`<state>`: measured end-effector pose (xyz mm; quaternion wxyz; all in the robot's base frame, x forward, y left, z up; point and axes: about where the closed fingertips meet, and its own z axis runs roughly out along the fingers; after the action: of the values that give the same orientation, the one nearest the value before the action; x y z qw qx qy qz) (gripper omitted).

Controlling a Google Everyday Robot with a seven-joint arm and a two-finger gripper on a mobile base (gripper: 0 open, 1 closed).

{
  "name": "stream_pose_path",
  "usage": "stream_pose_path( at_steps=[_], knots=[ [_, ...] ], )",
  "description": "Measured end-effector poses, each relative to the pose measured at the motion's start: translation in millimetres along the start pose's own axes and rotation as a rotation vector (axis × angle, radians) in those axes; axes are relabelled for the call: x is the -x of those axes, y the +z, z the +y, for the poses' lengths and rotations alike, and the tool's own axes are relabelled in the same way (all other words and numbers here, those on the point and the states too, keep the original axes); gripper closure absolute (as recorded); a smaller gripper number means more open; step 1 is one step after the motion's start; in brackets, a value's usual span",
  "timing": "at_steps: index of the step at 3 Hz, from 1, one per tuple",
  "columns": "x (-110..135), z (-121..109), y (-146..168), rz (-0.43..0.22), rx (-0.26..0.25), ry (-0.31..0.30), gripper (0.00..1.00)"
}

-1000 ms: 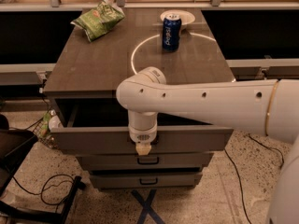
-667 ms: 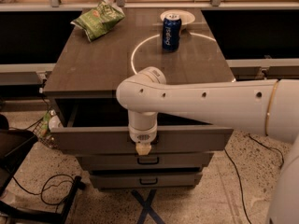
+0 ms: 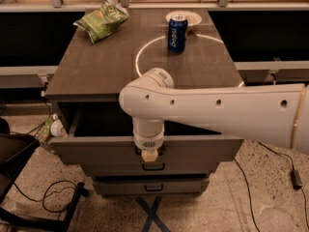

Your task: Open top drawer

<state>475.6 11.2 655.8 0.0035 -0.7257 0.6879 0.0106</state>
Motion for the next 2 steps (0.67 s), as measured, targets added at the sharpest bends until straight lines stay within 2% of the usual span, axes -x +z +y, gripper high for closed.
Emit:
stream_pose_path(
  at_steps=[1,2],
  knots=[
    [-0.7,7.7,-16.9,0.007,-0.038,0.006,1.00],
    [-0.8,7.8,-14.5,0.007,-0.038,0.006,1.00]
  ],
)
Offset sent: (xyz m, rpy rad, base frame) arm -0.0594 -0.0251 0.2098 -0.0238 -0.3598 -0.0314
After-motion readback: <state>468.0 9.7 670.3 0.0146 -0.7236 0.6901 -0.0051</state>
